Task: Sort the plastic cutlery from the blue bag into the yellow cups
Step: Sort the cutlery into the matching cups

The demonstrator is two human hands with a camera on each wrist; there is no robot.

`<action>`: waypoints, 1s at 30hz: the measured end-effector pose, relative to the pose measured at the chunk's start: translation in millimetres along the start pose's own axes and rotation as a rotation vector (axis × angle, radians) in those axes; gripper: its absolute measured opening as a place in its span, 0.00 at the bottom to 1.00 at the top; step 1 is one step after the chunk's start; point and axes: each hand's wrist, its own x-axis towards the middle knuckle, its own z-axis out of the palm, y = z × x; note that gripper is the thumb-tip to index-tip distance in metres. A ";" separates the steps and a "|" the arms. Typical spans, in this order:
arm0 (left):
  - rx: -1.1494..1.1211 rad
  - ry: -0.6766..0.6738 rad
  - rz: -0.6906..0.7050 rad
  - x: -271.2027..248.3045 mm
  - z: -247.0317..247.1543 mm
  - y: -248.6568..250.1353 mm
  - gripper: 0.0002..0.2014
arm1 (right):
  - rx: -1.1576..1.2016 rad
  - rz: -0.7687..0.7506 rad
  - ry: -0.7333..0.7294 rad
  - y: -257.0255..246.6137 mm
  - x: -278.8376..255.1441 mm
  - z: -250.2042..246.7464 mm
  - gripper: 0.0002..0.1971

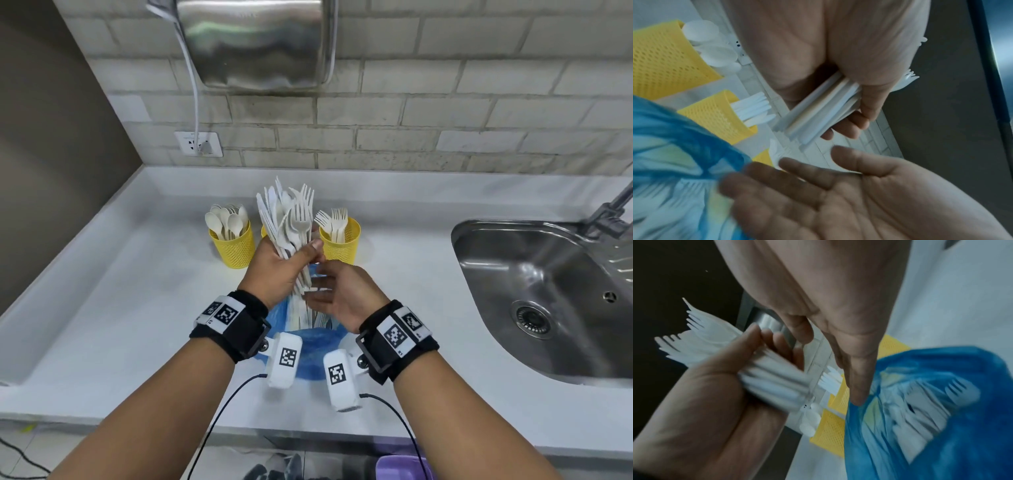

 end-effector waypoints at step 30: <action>0.269 -0.310 -0.117 50.0 -67.2 28.8 0.14 | -0.225 -0.834 0.032 -58.5 42.4 85.4 0.25</action>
